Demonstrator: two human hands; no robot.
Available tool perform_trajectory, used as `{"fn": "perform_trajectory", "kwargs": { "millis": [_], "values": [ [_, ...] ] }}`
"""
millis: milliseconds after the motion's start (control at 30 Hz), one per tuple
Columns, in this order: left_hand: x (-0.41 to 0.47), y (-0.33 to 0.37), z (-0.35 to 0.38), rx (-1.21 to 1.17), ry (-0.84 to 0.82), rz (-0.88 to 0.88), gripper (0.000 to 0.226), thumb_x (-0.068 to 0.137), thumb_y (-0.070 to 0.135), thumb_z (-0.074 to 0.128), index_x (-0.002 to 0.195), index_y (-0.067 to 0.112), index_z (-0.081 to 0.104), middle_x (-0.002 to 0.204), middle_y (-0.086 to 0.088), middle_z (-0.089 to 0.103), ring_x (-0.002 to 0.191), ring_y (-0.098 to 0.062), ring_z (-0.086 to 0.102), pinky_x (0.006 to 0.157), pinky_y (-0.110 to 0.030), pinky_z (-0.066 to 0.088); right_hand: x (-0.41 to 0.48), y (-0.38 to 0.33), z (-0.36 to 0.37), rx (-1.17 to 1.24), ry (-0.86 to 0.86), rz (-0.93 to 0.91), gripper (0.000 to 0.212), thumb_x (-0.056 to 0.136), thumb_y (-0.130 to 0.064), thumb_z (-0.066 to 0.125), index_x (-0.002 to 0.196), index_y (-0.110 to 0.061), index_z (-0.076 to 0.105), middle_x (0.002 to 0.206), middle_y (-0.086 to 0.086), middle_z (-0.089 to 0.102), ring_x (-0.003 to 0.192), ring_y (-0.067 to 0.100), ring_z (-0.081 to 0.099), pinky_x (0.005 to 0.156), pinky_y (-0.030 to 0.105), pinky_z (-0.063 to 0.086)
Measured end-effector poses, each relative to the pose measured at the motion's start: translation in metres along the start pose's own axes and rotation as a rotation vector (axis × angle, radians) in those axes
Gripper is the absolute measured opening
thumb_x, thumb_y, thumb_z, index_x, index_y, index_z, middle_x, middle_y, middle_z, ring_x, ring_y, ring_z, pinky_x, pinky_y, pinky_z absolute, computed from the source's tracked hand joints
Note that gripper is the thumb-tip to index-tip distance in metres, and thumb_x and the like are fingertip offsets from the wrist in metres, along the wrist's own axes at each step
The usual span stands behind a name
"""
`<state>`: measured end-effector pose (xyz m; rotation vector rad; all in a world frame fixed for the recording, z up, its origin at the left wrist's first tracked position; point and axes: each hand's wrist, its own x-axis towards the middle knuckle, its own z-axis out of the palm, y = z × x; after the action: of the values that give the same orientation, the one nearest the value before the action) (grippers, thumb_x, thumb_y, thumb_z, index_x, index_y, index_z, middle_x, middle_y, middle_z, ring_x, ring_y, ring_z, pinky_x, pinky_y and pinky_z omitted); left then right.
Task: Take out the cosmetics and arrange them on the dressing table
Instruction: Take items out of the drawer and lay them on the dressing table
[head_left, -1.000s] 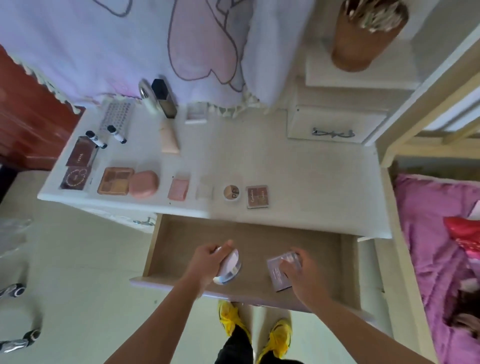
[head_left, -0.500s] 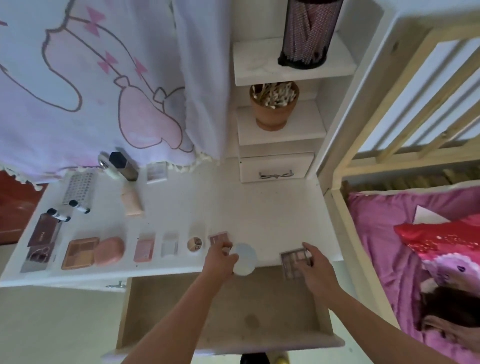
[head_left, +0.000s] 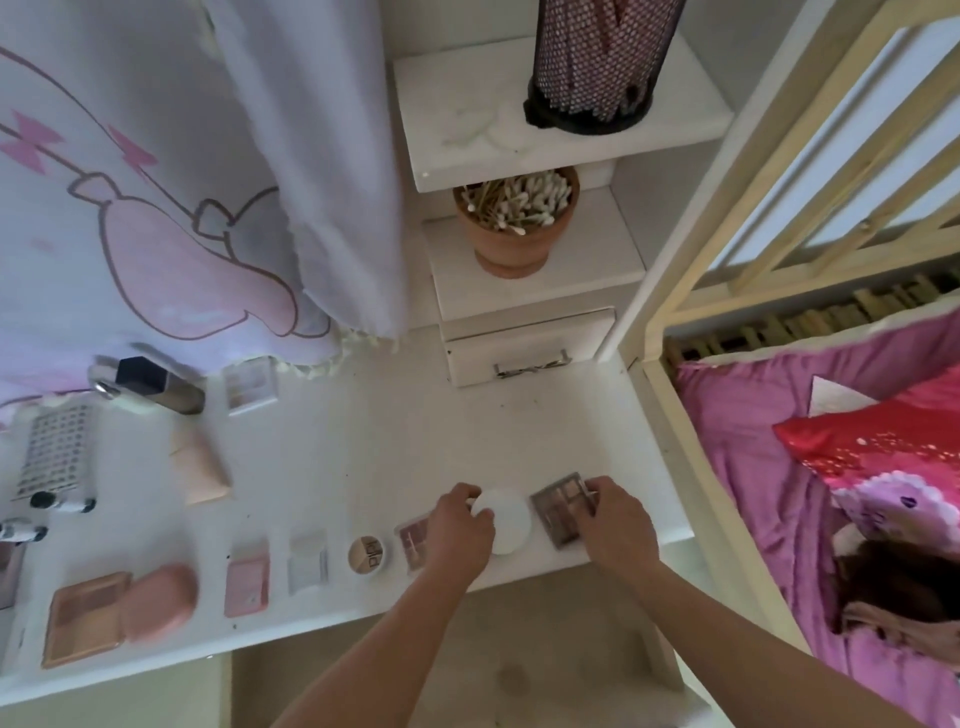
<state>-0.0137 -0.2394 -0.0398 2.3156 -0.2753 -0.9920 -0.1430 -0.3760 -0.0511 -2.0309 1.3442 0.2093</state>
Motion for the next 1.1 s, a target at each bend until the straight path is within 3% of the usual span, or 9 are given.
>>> {"fn": "perform_trajectory", "kwargs": {
  "millis": [133, 433, 567, 667, 733, 800, 933, 1000, 1100],
  "values": [
    [0.001, 0.002, 0.001, 0.112, 0.038, 0.007, 0.033, 0.092, 0.014, 0.05, 0.125, 0.012, 0.055, 0.124, -0.01, 0.053, 0.108, -0.026, 0.055, 0.08, -0.027, 0.042, -0.001, -0.005, -0.003, -0.123, 0.058, -0.008, 0.025, 0.099, -0.024, 0.048, 0.123, -0.017, 0.053, 0.11, 0.003, 0.06, 0.1, 0.023, 0.056, 0.075, 0.032, 0.043],
    [-0.013, 0.006, -0.004, 0.191, 0.143, 0.031, 0.031, 0.092, 0.018, 0.054, 0.123, 0.016, 0.054, 0.122, -0.004, 0.051, 0.106, -0.023, 0.055, 0.078, -0.026, 0.036, 0.002, 0.007, -0.013, -0.253, 0.066, 0.02, 0.033, 0.099, -0.033, 0.049, 0.127, -0.016, 0.046, 0.114, 0.005, 0.055, 0.1, 0.026, 0.06, 0.073, 0.033, 0.045],
    [-0.039, -0.005, -0.01, 0.154, 0.212, 0.037, 0.024, 0.088, 0.023, 0.059, 0.111, 0.024, 0.057, 0.095, 0.006, 0.061, 0.094, -0.016, 0.057, 0.072, -0.029, 0.047, -0.012, 0.015, -0.023, -0.217, 0.101, -0.025, 0.04, 0.099, -0.048, 0.045, 0.13, -0.023, 0.047, 0.118, 0.0, 0.055, 0.106, 0.021, 0.058, 0.073, 0.031, 0.041],
    [-0.071, -0.028, -0.01, 0.126, 0.246, -0.001, 0.013, 0.086, 0.024, 0.061, 0.097, 0.028, 0.057, 0.078, 0.008, 0.062, 0.075, -0.012, 0.06, 0.063, -0.027, 0.047, -0.04, 0.029, -0.03, -0.164, 0.117, -0.137, 0.027, 0.096, -0.047, 0.05, 0.113, -0.026, 0.056, 0.104, -0.007, 0.06, 0.089, 0.013, 0.06, 0.068, 0.025, 0.041],
    [-0.09, -0.054, -0.005, 0.075, 0.261, -0.065, 0.007, 0.084, 0.024, 0.062, 0.085, 0.027, 0.056, 0.072, 0.008, 0.062, 0.068, -0.012, 0.061, 0.059, -0.028, 0.048, -0.063, 0.046, -0.026, -0.185, 0.051, -0.237, 0.018, 0.094, -0.044, 0.055, 0.099, -0.027, 0.055, 0.093, -0.01, 0.059, 0.078, 0.009, 0.058, 0.061, 0.015, 0.036],
    [-0.107, -0.087, 0.005, -0.031, 0.263, -0.183, 0.007, 0.08, 0.021, 0.063, 0.076, 0.023, 0.058, 0.069, 0.004, 0.063, 0.066, -0.017, 0.063, 0.064, -0.035, 0.054, -0.088, 0.069, -0.016, -0.334, -0.141, -0.342, 0.013, 0.096, -0.041, 0.052, 0.095, -0.027, 0.052, 0.094, -0.01, 0.055, 0.088, 0.011, 0.059, 0.064, 0.016, 0.036],
    [-0.142, -0.152, 0.033, -0.214, 0.243, -0.442, 0.009, 0.074, 0.022, 0.064, 0.074, 0.015, 0.059, 0.071, -0.009, 0.067, 0.066, -0.031, 0.066, 0.069, -0.044, 0.056, -0.124, 0.107, 0.016, -0.58, -0.519, -0.406, 0.051, 0.093, -0.044, 0.056, 0.137, -0.019, 0.048, 0.139, 0.0, 0.047, 0.13, 0.023, 0.043, 0.103, 0.03, 0.035],
    [-0.162, -0.168, 0.039, -0.305, 0.275, -0.517, 0.014, 0.076, 0.02, 0.064, 0.077, 0.006, 0.06, 0.067, -0.014, 0.066, 0.057, -0.03, 0.062, 0.058, -0.04, 0.054, -0.134, 0.119, 0.032, -0.659, -0.55, -0.43, 0.056, 0.089, -0.045, 0.058, 0.138, -0.021, 0.046, 0.138, 0.001, 0.048, 0.126, 0.023, 0.047, 0.102, 0.032, 0.038],
    [-0.18, -0.193, 0.043, -0.465, 0.282, -0.638, 0.027, 0.084, 0.019, 0.067, 0.074, -0.005, 0.06, 0.06, -0.015, 0.062, 0.049, -0.026, 0.056, 0.048, -0.029, 0.049, -0.143, 0.133, 0.053, -0.861, -0.438, -0.534, 0.038, 0.094, -0.034, 0.051, 0.13, -0.023, 0.049, 0.122, -0.002, 0.057, 0.111, 0.019, 0.057, 0.091, 0.033, 0.046]
  ]
}}
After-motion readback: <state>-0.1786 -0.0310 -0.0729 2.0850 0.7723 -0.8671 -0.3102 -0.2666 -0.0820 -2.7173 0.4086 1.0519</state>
